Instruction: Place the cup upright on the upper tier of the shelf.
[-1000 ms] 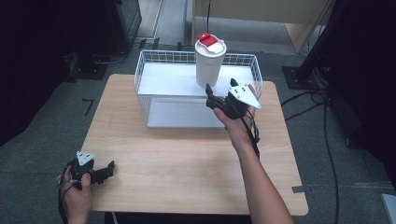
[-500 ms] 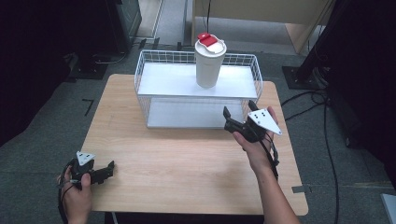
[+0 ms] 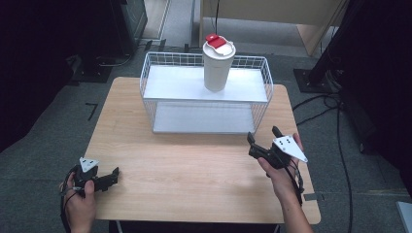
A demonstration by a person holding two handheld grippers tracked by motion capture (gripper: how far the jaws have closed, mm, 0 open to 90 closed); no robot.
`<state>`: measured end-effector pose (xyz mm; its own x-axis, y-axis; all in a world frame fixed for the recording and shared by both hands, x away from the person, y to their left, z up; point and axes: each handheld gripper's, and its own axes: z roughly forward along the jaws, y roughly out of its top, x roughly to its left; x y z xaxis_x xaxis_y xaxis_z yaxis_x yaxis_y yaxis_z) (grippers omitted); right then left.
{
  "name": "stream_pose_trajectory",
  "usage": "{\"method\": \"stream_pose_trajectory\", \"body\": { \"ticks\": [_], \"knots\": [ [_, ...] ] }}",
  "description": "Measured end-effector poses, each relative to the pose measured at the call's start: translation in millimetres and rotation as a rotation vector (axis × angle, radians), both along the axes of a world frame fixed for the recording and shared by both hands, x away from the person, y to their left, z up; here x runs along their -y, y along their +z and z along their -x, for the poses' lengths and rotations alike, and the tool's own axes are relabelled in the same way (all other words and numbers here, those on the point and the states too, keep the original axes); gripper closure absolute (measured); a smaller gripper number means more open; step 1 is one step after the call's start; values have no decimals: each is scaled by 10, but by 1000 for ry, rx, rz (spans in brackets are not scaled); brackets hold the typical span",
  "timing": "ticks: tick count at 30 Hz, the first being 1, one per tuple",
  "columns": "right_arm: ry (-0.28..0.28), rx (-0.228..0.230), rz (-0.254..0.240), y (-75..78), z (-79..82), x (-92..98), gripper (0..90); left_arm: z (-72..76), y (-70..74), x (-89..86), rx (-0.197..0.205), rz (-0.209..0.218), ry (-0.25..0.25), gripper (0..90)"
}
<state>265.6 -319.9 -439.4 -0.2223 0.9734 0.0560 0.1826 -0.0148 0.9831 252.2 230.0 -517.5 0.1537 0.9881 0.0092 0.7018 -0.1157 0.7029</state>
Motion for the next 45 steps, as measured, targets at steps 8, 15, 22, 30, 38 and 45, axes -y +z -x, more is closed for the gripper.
{"method": "stream_pose_trajectory", "body": {
  "ticks": [8, 15, 22, 30, 38, 45],
  "knots": [
    [-53, -53, -1, -287, 167, 219, 95, 0, 0, 1, 0, 0, 1, 101],
    [-87, -111, 13, -496, 345, 413, 95, 0, 0, 1, 0, 0, 1, 101],
    [-123, -158, 18, -637, 507, 589, 95, 0, 0, 1, 0, 0, 1, 102],
    [-162, -232, 36, -716, 687, 791, 94, 0, 0, 1, 0, 0, 1, 101],
    [-178, -384, 58, -812, 786, 930, 76, 0, 0, 1, 0, 0, 0, 101],
    [-190, -538, 104, -852, 833, 979, 76, 1, 0, 1, 0, 0, 1, 101]
  ]
}}
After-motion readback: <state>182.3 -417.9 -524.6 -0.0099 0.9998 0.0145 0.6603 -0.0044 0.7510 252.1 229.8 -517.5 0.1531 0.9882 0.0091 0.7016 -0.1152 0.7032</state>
